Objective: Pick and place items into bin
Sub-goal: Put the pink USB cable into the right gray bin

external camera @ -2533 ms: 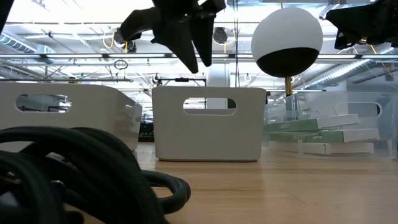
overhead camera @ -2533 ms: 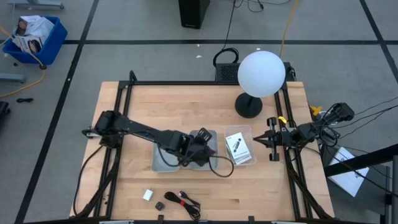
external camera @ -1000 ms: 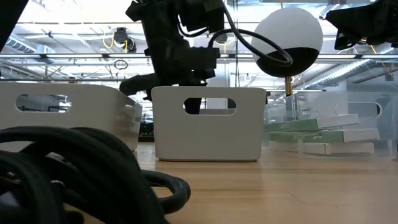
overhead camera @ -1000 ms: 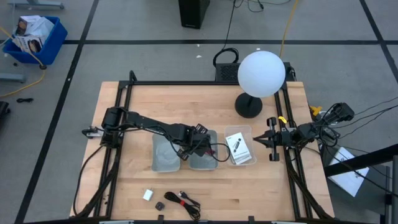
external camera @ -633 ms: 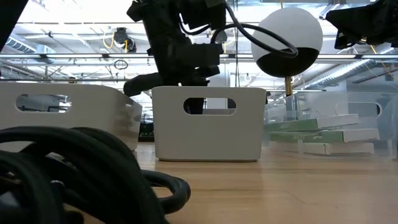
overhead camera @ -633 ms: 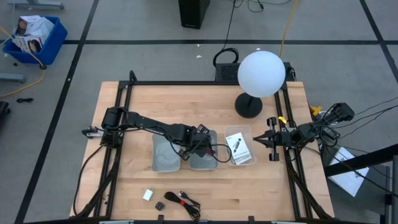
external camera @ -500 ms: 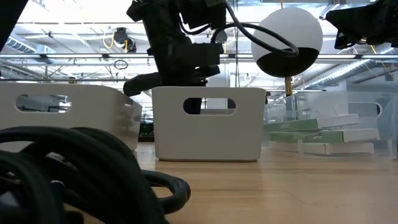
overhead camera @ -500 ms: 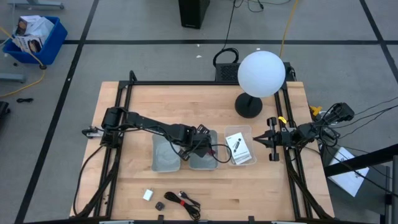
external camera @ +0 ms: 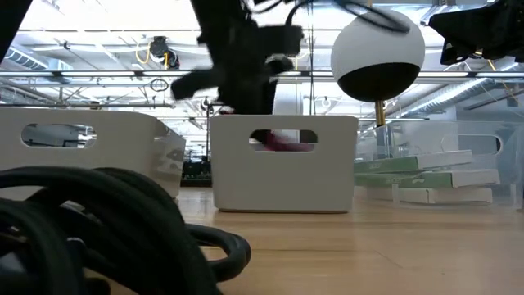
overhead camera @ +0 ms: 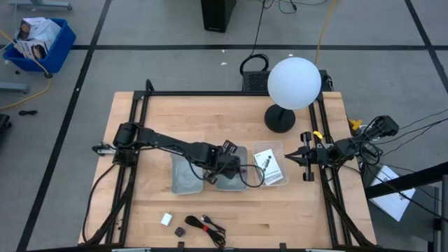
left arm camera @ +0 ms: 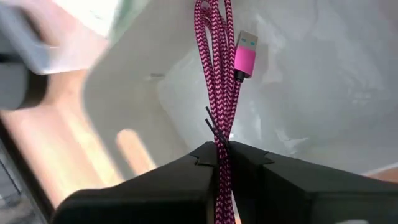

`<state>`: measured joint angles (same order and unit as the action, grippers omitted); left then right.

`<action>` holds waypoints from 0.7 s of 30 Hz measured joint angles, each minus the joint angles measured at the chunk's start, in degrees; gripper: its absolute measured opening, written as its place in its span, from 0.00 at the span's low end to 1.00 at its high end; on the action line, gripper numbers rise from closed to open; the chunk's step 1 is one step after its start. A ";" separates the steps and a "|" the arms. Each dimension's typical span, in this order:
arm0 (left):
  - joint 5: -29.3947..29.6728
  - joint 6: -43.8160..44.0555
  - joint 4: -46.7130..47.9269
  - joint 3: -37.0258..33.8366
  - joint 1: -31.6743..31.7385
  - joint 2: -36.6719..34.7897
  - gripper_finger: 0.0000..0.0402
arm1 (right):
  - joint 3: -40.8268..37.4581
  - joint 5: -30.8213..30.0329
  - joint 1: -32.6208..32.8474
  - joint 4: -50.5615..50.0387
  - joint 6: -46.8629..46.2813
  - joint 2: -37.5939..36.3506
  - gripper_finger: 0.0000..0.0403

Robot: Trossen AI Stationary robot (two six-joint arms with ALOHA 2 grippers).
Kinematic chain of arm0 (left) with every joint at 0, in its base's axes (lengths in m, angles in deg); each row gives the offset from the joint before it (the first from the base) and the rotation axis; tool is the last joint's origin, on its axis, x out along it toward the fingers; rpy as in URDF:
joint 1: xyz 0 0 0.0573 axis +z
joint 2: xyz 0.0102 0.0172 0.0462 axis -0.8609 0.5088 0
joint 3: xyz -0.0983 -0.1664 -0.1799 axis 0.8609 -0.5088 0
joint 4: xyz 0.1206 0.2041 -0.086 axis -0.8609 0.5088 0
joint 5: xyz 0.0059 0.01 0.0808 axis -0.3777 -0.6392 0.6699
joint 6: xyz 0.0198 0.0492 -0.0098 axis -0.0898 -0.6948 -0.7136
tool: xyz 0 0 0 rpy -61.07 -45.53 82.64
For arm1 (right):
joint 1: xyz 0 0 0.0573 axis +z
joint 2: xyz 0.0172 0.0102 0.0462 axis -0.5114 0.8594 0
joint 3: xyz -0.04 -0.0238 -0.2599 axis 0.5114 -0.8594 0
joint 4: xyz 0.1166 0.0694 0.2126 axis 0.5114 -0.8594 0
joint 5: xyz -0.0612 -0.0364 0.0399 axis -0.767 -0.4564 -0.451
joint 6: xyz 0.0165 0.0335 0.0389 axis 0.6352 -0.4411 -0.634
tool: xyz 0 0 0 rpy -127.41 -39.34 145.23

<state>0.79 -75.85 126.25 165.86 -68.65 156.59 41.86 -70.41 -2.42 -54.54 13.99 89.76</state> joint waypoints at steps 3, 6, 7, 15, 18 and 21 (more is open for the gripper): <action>0.32 5.32 2.01 3.97 -0.26 0.00 0.05 | 0.00 0.00 -0.02 0.01 0.00 0.01 0.00; 1.16 11.78 4.28 7.54 -0.39 0.00 0.07 | 0.00 0.02 0.00 0.01 -0.04 0.01 0.00; 1.23 13.93 4.98 8.62 -0.43 0.00 0.08 | 0.00 0.02 -0.02 0.01 -0.13 0.01 0.00; 0.82 32.76 5.00 12.37 -0.74 -0.02 0.05 | 0.00 0.18 -0.01 0.01 -0.44 0.01 0.00; 0.82 40.92 0.99 12.37 -0.71 -0.02 0.05 | 0.00 0.20 -0.02 0.01 -0.45 0.01 0.00; 0.87 48.45 -6.74 11.38 -1.20 -0.07 0.05 | 0.00 0.20 -0.02 0.01 -0.96 0.01 0.00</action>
<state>1.67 -27.40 119.51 177.24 -69.85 156.52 41.86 -70.21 -2.44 -54.53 13.03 89.77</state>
